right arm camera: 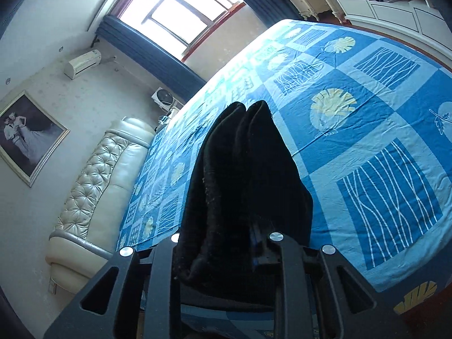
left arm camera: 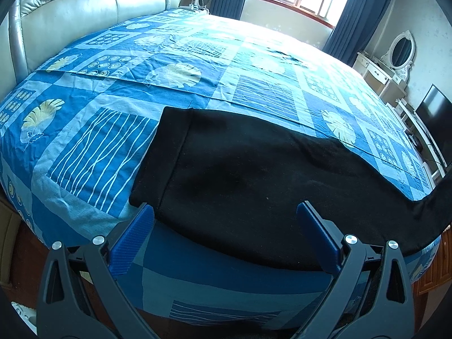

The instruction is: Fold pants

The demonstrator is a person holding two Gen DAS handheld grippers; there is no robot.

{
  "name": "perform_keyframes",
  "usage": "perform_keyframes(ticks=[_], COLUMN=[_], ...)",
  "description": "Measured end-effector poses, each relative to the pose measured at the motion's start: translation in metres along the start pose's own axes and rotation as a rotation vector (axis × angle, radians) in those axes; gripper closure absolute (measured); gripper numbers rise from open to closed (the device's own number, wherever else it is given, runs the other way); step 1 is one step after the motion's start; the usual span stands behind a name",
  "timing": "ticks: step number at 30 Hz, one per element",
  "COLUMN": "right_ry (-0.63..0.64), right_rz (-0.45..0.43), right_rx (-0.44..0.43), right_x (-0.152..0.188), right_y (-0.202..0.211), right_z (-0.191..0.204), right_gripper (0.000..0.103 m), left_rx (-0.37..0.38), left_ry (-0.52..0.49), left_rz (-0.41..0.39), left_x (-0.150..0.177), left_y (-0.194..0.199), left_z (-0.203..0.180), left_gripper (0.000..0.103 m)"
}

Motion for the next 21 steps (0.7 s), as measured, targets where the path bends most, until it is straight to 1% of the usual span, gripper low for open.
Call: perform_keyframes(ticks=[2, 4, 7, 9, 12, 17, 21], right_ry=[0.042, 0.086, 0.141, 0.179, 0.201, 0.308, 0.388], right_rz=[0.024, 0.049, 0.102, 0.136, 0.197, 0.26, 0.29], right_rx=[-0.012, -0.005, 0.023, 0.058, 0.087, 0.232, 0.316], right_x=[0.011, 0.025, 0.049, 0.069, 0.098, 0.145, 0.174], right_y=[-0.018, -0.039, -0.076, -0.102, -0.139, -0.19, -0.212], right_z=[0.026, 0.047, 0.067, 0.075, 0.08, 0.076, 0.073], right_gripper=[0.08, 0.08, 0.08, 0.08, 0.08, 0.08, 0.08], left_rx=[-0.023, -0.027, -0.017, -0.006, 0.0, 0.004, 0.028], left_ry=[-0.019, -0.028, -0.012, 0.002, 0.016, 0.027, 0.046], left_rz=[-0.009, -0.014, -0.016, -0.018, -0.022, -0.027, -0.019], left_x=[-0.001, -0.001, -0.003, -0.004, -0.006, -0.007, -0.005], left_y=[0.002, 0.004, 0.006, 0.008, 0.009, 0.01, 0.009], left_z=[0.0, 0.0, 0.001, 0.002, 0.003, 0.005, 0.003], left_gripper=[0.002, 0.002, 0.002, 0.002, 0.002, 0.002, 0.002])
Point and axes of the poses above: each gripper's, at about its wrist camera, not at the fingertips, and y roughly against the way its jaws point, z to its left, x to its underside, the point moved 6 cm from there along -y, roughly the way its jaws point, and after that the axes turned 8 degrees about -y, right-handed, at the moved point
